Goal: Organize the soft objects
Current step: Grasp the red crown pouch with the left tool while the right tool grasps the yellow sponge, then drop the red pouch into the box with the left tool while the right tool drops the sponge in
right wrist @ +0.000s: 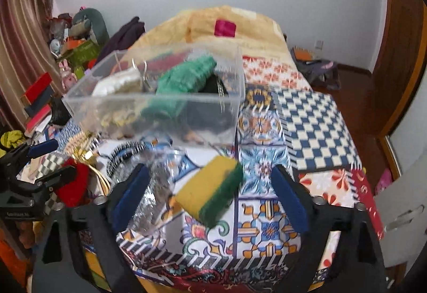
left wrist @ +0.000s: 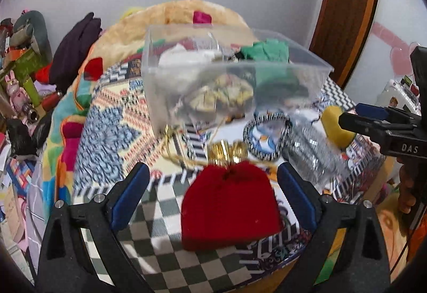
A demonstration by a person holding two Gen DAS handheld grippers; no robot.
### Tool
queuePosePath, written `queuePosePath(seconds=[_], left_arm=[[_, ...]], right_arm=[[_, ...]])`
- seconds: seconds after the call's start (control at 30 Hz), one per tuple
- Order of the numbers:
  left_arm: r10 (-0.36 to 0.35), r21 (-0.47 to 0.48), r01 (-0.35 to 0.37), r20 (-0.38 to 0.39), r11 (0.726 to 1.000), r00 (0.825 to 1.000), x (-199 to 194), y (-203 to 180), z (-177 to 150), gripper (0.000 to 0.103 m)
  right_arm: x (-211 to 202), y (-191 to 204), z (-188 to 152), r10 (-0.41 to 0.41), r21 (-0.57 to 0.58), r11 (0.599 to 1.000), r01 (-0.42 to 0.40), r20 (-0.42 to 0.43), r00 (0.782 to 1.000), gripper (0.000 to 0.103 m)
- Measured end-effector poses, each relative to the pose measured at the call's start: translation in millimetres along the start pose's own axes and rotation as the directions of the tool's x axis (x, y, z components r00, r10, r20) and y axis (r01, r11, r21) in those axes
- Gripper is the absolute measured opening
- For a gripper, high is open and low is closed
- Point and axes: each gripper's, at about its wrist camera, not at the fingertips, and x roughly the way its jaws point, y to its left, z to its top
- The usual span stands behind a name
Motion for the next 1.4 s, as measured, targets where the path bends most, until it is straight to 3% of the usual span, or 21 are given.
queuePosePath(seconds=[0.13,0.23,0.4,0.83,1.13,1.4], left_arm=[[-0.010,-0.013,0.009,-0.026,1.000,1.000,7.6,-0.5,-8.7,0.096],[-0.010,0.001,0.010,-0.019,1.000,1.000,9.1,-3.1,-11.6,0.087],[-0.004,0.016,0.004,-0.002,1.000,1.000,9.4,-4.6,-11.8,0.069],[-0.012,0.020,0.012,0.036,1.000,0.999,-0.7,-1.2,-9.0,0.024],[-0.034,0.004,0.034,0.126,0.999,0.991,-33.6,1.4,12.6,0.019],[-0.056,0.015,0.054,0.238,0.998,0.970,-58.6,-2.8,57.2,0.019]], right_arm=[[7.7,-2.0,-7.2,0.026,0.014,1.000,-0.025,-0.045,0.999,0.056],[11.1,-0.4,-10.8,0.038,0.012,0.999,-0.038,-0.062,0.997,0.038],[7.8,-0.6,-12.9,0.041,0.010,0.999,-0.040,-0.045,0.998,0.030],[-8.6,2.2,-6.4,0.048,0.005,0.999,-0.048,0.020,0.999,0.028],[-28.6,9.8,10.7,0.052,-0.019,0.999,-0.050,0.089,0.995,0.028],[-42.1,17.2,49.8,0.047,-0.055,0.998,-0.037,0.197,0.979,0.028]])
